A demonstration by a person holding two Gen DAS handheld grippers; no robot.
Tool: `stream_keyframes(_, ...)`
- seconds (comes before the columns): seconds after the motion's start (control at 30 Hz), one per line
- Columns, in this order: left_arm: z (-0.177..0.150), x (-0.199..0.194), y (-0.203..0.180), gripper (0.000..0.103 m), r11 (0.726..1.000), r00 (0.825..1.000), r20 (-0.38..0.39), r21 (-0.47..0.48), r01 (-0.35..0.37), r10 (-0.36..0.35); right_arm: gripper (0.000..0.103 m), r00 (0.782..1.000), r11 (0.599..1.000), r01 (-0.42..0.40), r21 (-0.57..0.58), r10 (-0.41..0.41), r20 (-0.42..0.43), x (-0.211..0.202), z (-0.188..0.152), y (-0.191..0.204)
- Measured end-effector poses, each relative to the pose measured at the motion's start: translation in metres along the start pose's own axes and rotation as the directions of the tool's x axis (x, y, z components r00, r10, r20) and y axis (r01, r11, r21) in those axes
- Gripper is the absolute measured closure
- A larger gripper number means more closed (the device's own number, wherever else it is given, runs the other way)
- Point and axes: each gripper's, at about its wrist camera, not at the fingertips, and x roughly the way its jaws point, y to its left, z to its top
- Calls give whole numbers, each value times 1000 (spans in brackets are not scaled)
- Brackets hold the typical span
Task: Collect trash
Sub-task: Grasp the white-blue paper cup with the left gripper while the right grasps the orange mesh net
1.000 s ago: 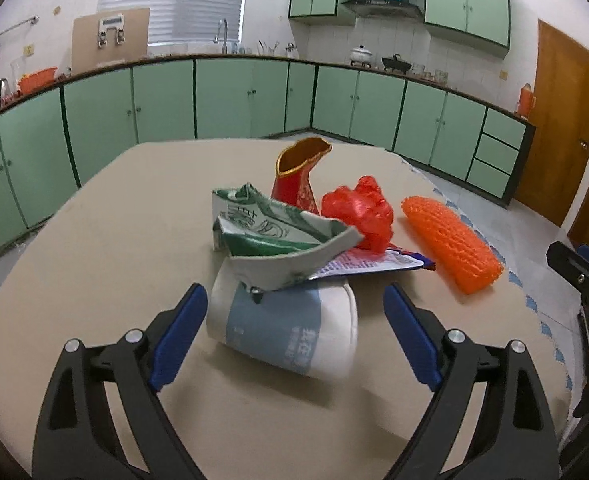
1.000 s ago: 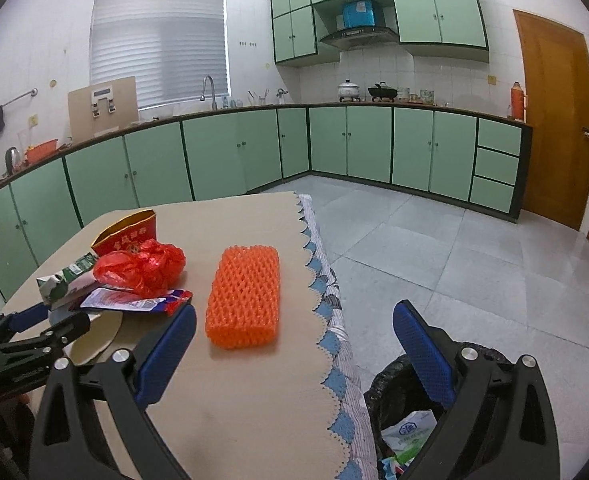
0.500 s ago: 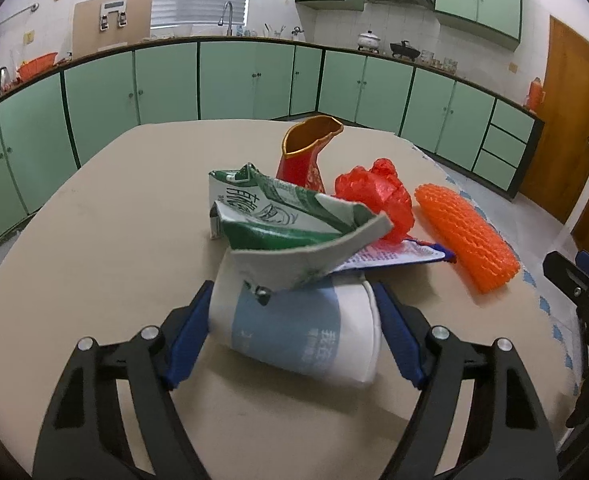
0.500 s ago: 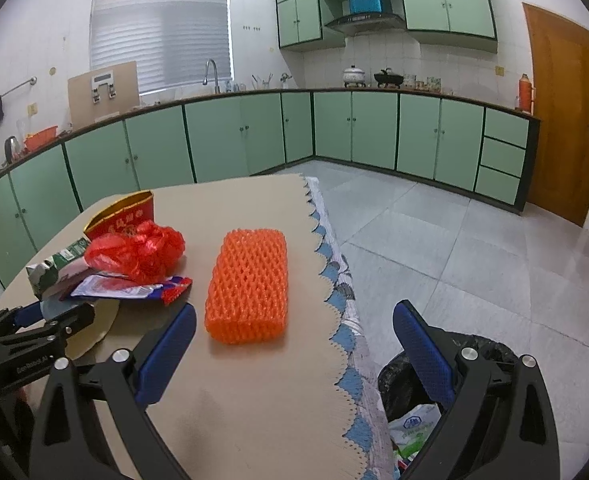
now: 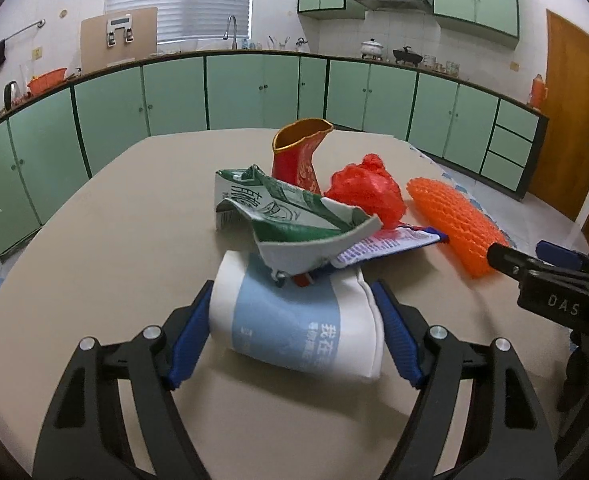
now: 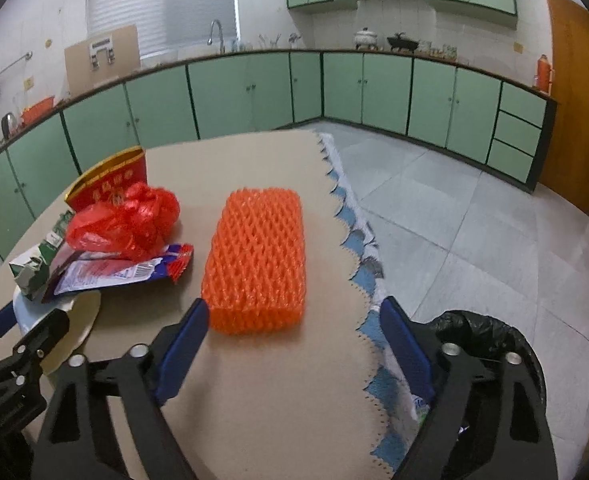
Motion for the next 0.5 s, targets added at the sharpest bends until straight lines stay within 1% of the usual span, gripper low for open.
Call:
stream_keyframes(0.03,0,0,0,29,1000,1000,3,-3,0,0,31,1000,1000,-13,-6,13,-17,3,0,1)
stream_keyframes(0.07,1,0,1,29,1000,1000,4,-8,0,1,37,999,1000,-28,-11,28,-30,6,0,2)
stream_keyframes(0.13,0,0,3,29,1000,1000,3,-17,1,-1,65,997,998,-58,-16,57,-55,11,-1,3)
stream_keyframes(0.17,1,0,3,29,1000,1000,4,-19,0,0,71,996,997,-71,-17,70,-62,12,-2,3)
stream_keyframes(0.2,0,0,4,29,1000,1000,5,-18,0,0,83,994,996,-84,-18,83,-64,12,-3,4)
stream_keyframes(0.23,0,0,3,29,1000,1000,6,-18,0,0,93,993,995,-100,-26,98,-58,11,-4,5)
stream_keyframes(0.33,0,-1,4,29,1000,1000,8,-21,-2,2,99,993,992,-113,-56,112,-26,0,-6,11)
stream_keyframes(0.5,-1,-8,6,29,1000,1000,18,-29,-2,3,99,988,986,-152,-74,152,-5,-22,-8,11)
